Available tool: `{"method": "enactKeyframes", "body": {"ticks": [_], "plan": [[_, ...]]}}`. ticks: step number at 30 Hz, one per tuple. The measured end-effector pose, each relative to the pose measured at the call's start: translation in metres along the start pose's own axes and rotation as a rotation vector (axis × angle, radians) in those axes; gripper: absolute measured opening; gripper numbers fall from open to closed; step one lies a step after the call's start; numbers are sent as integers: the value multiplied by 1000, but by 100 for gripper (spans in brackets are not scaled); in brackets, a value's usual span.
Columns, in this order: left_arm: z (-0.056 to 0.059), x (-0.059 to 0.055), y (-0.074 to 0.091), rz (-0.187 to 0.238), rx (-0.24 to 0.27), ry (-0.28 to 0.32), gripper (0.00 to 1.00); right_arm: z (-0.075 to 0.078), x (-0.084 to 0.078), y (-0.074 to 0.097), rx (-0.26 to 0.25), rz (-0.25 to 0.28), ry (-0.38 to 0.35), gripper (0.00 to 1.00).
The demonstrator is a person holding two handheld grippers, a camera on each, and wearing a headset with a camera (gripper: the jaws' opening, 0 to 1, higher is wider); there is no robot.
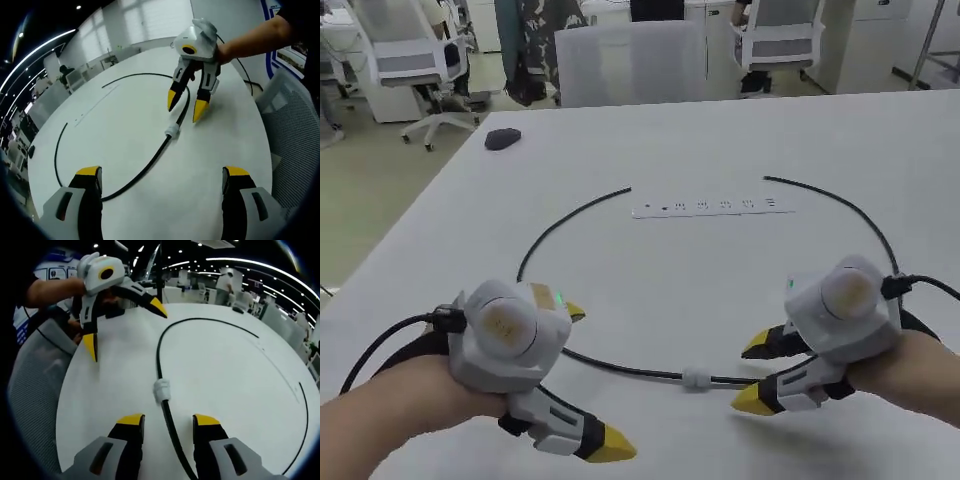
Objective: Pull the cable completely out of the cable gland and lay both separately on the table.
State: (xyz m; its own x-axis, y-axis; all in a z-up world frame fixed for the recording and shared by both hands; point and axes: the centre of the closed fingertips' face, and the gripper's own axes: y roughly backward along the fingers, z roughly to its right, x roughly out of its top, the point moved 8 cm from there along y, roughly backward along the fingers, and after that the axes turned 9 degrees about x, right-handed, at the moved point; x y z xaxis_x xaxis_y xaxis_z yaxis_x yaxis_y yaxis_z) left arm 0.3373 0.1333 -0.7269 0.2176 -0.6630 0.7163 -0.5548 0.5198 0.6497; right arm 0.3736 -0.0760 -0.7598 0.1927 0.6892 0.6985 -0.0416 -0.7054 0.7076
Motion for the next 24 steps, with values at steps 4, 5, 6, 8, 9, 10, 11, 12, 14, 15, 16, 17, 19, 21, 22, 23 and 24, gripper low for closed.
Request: {"method": "enactKeyframes", "body": {"ticks": [4, 5, 6, 8, 9, 10, 11, 12, 14, 15, 16, 17, 19, 21, 22, 23, 24], "plan": [[2, 2, -1, 2, -15, 11, 99, 2, 6, -12, 22, 2, 21, 33], [2, 2, -1, 4, -17, 8, 99, 3, 7, -15, 27, 2, 27, 33], [3, 3, -1, 6, -19, 4, 99, 4, 8, -17, 33, 3, 27, 31], [4, 3, -2, 3, -25, -1, 99, 4, 11, -21, 42, 20, 26, 28], [4, 2, -2, 0, -29, -1, 99, 4, 11, -23, 42, 14, 26, 27], [4, 2, -2, -4, -33, -1, 99, 3, 11, -24, 41, 9, 32, 26], [5, 1, -2, -9, -39, 4, 99, 5, 11, -25, 47, 10, 41, 24], [7, 0, -2, -16, -49, 14, 99, 5, 11, -26, 51, 11, 37, 22], [9, 0, -2, -16, -60, 16, 99, 6, 12, -28, 56, 14, 45, 20], [9, 0, -3, -17, -61, 13, 99, 6, 13, -28, 59, 15, 50, 19], [9, 0, -3, -19, -52, 0, 99, 5, 14, -27, 62, 14, 56, 18], [8, 0, -3, -22, -46, -2, 99, 5, 14, -27, 63, 11, 58, 16], [8, 2, -4, -8, -53, 32, 99, 4, 15, -28, 74, 9, 66, 12], [10, 3, -4, -10, -78, 127, 99, 3, 16, -29, 76, 12, 74, 9], [10, 4, -4, -10, -82, 152, 99, 3, 17, -30, 79, 12, 70, 8], [8, 5, -5, -6, -73, 155, 99, 3, 18, -30, 78, 13, 68, 8], [7, 5, -5, -6, -68, 149, 99, 1, 18, -30, 71, 10, 71, 8]]}}
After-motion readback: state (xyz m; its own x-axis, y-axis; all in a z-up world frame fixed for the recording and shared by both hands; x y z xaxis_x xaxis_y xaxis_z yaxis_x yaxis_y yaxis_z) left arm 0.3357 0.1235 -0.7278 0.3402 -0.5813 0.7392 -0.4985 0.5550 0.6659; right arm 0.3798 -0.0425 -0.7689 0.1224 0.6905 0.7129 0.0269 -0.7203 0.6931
